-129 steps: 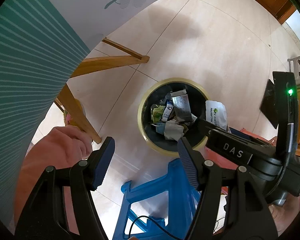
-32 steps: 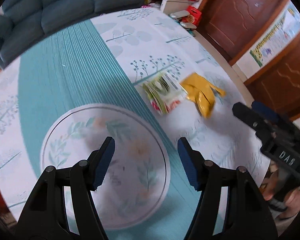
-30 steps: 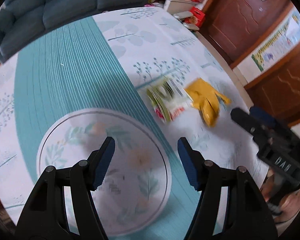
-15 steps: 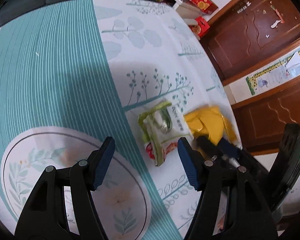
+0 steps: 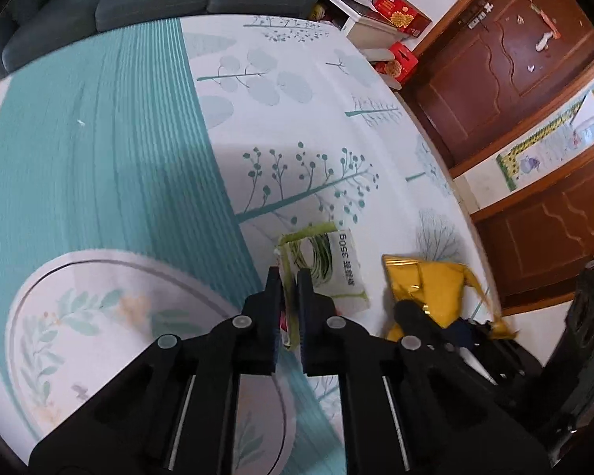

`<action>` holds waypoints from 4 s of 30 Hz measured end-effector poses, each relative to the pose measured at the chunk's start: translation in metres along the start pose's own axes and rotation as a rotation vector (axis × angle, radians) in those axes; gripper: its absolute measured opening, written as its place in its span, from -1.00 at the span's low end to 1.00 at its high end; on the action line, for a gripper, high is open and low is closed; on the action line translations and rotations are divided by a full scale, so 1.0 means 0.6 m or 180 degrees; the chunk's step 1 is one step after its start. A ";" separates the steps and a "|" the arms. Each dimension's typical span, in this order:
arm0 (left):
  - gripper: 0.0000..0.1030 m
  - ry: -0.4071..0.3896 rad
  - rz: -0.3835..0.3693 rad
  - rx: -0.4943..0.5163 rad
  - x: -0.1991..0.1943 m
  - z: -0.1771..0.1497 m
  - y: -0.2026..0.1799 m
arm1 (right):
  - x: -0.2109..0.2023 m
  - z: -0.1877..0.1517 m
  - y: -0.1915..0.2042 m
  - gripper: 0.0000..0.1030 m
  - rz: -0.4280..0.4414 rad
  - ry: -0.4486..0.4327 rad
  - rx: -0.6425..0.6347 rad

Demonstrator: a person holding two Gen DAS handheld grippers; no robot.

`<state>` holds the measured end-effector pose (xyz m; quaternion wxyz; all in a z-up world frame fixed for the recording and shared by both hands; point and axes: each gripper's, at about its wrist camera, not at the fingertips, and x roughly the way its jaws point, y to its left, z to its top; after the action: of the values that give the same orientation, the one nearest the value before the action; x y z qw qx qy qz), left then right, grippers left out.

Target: Collect trash

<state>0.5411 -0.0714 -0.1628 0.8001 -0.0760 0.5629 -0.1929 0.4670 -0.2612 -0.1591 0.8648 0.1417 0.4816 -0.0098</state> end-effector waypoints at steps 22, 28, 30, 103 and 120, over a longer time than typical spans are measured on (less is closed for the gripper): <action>-0.92 0.0381 -0.0401 0.0981 -0.244 -0.349 -0.146 | -0.381 -0.376 -0.029 -0.56 0.0358 -0.0356 0.0574; -0.92 0.0462 -0.0417 0.1249 -0.253 -0.471 -0.184 | -0.433 -0.494 -0.041 -0.56 0.0250 -0.0300 0.0671; -0.92 0.0514 -0.0414 0.1298 -0.245 -0.510 -0.193 | -0.433 -0.526 -0.046 -0.56 0.0178 -0.0249 0.0686; -0.04 0.1478 0.0604 0.1337 0.197 -0.787 -0.167 | -0.061 -0.894 -0.284 -0.05 -0.0006 0.0974 0.2035; -0.03 0.1413 0.0673 0.1190 0.153 -0.791 -0.160 | -0.086 -0.876 -0.271 0.06 -0.0143 0.0951 0.1818</action>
<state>0.1050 -0.1498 -0.3789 0.6733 0.1756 0.6834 -0.2207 -0.0220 -0.2895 -0.4149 0.7094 0.3678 0.5840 -0.1427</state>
